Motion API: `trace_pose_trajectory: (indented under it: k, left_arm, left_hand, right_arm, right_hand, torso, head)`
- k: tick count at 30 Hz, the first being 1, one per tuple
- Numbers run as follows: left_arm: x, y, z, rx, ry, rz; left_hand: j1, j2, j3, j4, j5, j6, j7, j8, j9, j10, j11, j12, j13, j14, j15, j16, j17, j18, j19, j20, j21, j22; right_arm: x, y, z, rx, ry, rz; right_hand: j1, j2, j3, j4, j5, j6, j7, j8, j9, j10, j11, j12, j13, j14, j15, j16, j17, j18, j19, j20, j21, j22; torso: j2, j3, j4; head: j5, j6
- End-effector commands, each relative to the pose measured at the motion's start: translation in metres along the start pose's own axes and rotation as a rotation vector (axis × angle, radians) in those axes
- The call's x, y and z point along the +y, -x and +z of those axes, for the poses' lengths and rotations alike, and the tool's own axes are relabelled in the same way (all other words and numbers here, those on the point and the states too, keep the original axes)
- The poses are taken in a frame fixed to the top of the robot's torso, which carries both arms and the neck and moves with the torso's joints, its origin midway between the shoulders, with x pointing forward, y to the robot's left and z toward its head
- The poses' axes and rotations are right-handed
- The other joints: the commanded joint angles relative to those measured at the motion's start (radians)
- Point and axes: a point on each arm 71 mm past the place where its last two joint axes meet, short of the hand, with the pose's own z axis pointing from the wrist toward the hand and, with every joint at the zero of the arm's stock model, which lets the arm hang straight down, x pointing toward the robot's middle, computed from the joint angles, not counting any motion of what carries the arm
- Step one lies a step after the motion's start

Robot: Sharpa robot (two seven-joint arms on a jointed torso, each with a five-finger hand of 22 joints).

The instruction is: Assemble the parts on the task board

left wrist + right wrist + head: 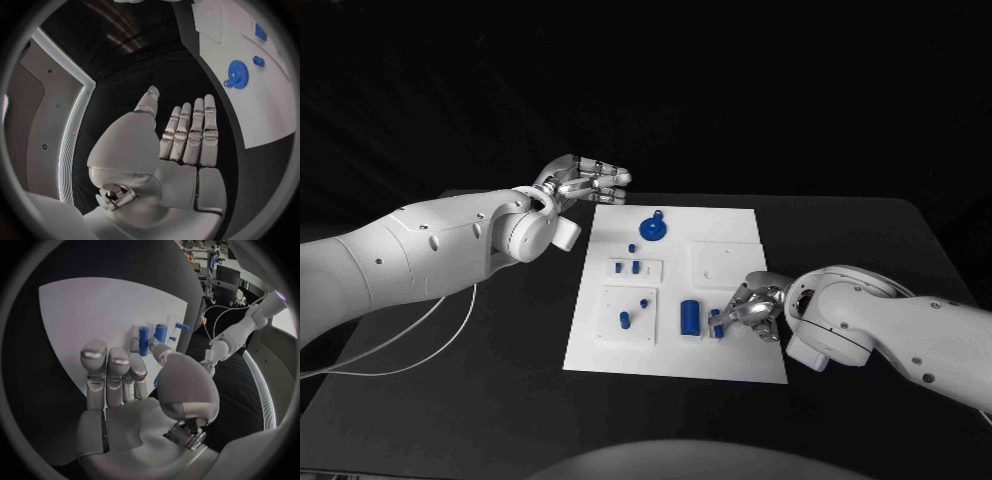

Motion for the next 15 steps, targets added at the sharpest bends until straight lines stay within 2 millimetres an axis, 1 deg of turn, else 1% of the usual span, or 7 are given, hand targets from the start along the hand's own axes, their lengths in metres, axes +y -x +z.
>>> trace_pose_trajectory:
  k: [1,3,5,9,12,13,15]
  left_arm:
    - [-0.0009,-0.0023,0.0006,0.016,-0.006,-0.006]
    - [-0.0008,-0.0023,0.0007,0.015,-0.006,-0.006]
    - [-0.0008,-0.0022,0.0007,0.015,-0.006,-0.006]
    - [-0.0007,-0.0020,0.0007,0.014,-0.006,-0.005]
    - [-0.0007,-0.0019,0.0007,0.013,-0.006,-0.005]
    - [-0.0006,-0.0019,0.0007,0.013,-0.005,-0.005]
    - [-0.0006,-0.0018,0.0007,0.013,-0.005,-0.005]
  left_hand:
    - [-0.006,-0.007,0.001,0.005,-0.004,-0.008,0.002,0.002,0.001,-0.005,0.001,-0.001,-0.001,0.002,0.002,-0.003,0.001,-0.007,0.001,0.002,0.003,0.001]
    - [-0.006,-0.007,0.001,0.005,-0.004,-0.008,0.002,0.002,0.001,-0.005,0.001,-0.001,-0.001,0.002,0.002,-0.003,0.001,-0.007,0.001,0.002,0.003,0.001]
    - [-0.007,-0.008,0.002,0.007,-0.005,-0.024,0.002,0.001,0.000,-0.006,0.001,-0.001,-0.001,0.002,0.003,-0.003,0.001,-0.006,0.002,0.002,0.003,0.001]
    - [-0.007,-0.008,0.002,0.007,-0.005,-0.024,0.002,0.001,0.000,-0.006,0.001,-0.001,-0.001,0.002,0.003,-0.003,0.001,-0.006,0.002,0.002,0.003,0.001]
    - [-0.007,-0.008,0.002,0.007,-0.005,-0.024,0.002,0.001,0.000,-0.006,0.001,-0.001,-0.001,0.002,0.003,-0.003,0.001,-0.006,0.002,0.002,0.003,0.001]
    - [-0.006,-0.009,0.003,0.008,-0.005,-0.029,0.003,0.001,-0.001,-0.006,0.001,-0.001,-0.001,0.002,0.003,-0.003,0.001,-0.006,0.001,0.002,0.003,0.001]
    - [-0.006,-0.010,0.004,0.008,-0.004,-0.054,0.003,0.001,-0.001,-0.007,0.002,-0.001,-0.001,0.002,0.003,-0.003,0.001,-0.006,0.001,0.002,0.003,0.001]
  right_arm:
    - [0.0010,-0.0019,0.0001,0.020,0.004,-0.013]
    - [0.0014,-0.0021,0.0000,0.021,0.006,-0.013]
    - [0.0018,-0.0023,0.0000,0.021,0.007,-0.012]
    - [0.0021,-0.0020,0.0002,0.015,0.008,-0.007]
    - [0.0021,-0.0014,0.0005,0.008,0.008,0.000]
    - [0.0020,-0.0011,0.0006,0.005,0.008,0.002]
    - [0.0017,-0.0006,0.0009,0.001,0.007,0.006]
  right_hand:
    - [0.001,-0.011,-0.009,0.004,-0.006,0.007,0.002,-0.002,-0.002,-0.008,0.001,-0.006,0.000,0.003,-0.006,-0.004,0.000,0.002,0.055,-0.007,-0.004,-0.001]
    - [0.001,-0.012,-0.011,0.007,-0.006,0.008,0.002,-0.002,-0.003,-0.008,0.001,-0.006,-0.001,0.003,-0.006,-0.004,0.000,0.002,0.056,-0.007,-0.003,0.000]
    - [-0.001,-0.016,-0.015,0.015,-0.008,0.009,0.002,-0.002,-0.003,-0.009,0.001,-0.007,-0.001,0.003,-0.006,-0.004,0.001,0.002,0.055,-0.008,-0.005,-0.001]
    - [-0.007,-0.023,-0.025,0.031,-0.010,0.010,0.003,-0.002,-0.006,-0.008,0.001,-0.008,-0.001,0.003,-0.008,-0.006,0.002,0.001,0.055,-0.010,-0.006,-0.001]
    - [-0.023,-0.032,-0.047,0.051,-0.009,0.012,0.004,-0.001,-0.006,-0.008,0.002,-0.009,-0.001,0.003,-0.007,-0.006,0.003,0.001,0.056,-0.010,-0.005,-0.001]
    - [-0.029,-0.032,-0.050,0.059,-0.008,0.014,0.003,0.000,-0.004,-0.008,0.002,-0.009,-0.001,0.004,-0.007,-0.006,0.004,0.001,0.056,-0.010,-0.004,-0.001]
    - [-0.036,-0.042,-0.050,0.072,-0.008,0.014,0.004,-0.001,0.002,-0.008,0.002,-0.010,-0.001,0.004,-0.007,-0.006,0.004,0.002,0.056,-0.009,-0.004,-0.001]
  torso:
    - [0.000,0.0001,0.0002]
    - [0.000,0.0001,0.0002]
    - [0.000,0.0002,0.0003]
    - [0.000,0.0002,0.0003]
    - [0.000,-0.0001,0.0005]
    - [0.000,0.0001,0.0005]
    - [0.000,0.0000,0.0006]
  head:
    - [0.000,-0.001]
    - [0.000,-0.003]
    - [0.000,-0.003]
    - [0.000,-0.003]
    - [-0.001,-0.002]
    - [-0.001,-0.002]
    - [-0.001,-0.002]
